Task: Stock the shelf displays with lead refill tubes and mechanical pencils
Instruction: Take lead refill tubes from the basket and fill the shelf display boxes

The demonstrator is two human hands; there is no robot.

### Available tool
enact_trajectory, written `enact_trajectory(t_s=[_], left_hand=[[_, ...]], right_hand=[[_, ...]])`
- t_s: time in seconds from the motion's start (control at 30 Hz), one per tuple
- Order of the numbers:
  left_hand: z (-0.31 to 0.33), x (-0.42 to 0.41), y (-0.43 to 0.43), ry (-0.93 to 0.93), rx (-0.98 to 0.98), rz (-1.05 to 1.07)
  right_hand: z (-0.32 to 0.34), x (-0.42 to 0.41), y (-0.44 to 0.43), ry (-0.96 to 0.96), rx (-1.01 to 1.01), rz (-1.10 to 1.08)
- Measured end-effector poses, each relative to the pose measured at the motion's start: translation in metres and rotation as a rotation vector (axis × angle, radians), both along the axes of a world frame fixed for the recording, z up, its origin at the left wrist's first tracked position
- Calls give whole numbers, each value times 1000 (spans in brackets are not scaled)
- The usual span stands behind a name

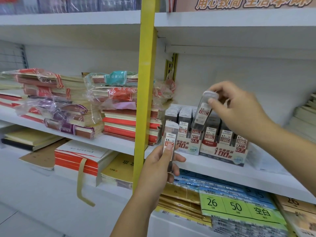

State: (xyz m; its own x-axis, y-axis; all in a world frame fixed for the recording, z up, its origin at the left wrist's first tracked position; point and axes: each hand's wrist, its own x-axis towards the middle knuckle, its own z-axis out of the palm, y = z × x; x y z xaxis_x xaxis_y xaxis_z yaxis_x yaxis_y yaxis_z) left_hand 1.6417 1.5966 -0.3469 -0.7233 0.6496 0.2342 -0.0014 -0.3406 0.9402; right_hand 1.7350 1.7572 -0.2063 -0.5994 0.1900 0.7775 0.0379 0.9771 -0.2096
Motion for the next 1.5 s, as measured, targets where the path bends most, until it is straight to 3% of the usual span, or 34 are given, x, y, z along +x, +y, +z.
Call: enact_trajectory(t_s=[0.17,0.3,0.47,0.5,0.57,0.67,0.73,0.87,0.93,1.07,1.17,1.27,1.5], left_hand=[[-1,-4,1,6,10,17],[-2,-5,3,25,-1,16],[-1,-2,5,72,-20,1],[0,-2,6,76,-20,-6],[3,0,7,85,-20,-30],[7,3,10,122,-30,-80],[6,5,13,180,-39,-35],[-5,-5,20,553,-171,390],[-10,-11,21,747,-281,510],[-22,-18,26,854,-404,489],[-24,-19,28,858,-394,490],[-24,-21,28,848,-373,492],[-24,-22,26,869,-387,473]], right_hand=[[-18,-20,11,-253,21,-129],[-24,-25,20,-212,202,-259],[-23,-18,13,-170,277,-290],[-24,-15,7,-117,246,-233],[-30,-8,-8,-112,-13,-7],[-40,-4,-26,-309,-503,293],[-43,-4,-25,-281,-570,328],[-19,6,-11,110,-346,242],[-7,9,-2,175,-128,184],[-9,0,6,-27,145,4],[-19,-6,8,-181,96,-5],[-20,-12,13,-176,-43,-9],[-30,-24,23,-195,236,-282]])
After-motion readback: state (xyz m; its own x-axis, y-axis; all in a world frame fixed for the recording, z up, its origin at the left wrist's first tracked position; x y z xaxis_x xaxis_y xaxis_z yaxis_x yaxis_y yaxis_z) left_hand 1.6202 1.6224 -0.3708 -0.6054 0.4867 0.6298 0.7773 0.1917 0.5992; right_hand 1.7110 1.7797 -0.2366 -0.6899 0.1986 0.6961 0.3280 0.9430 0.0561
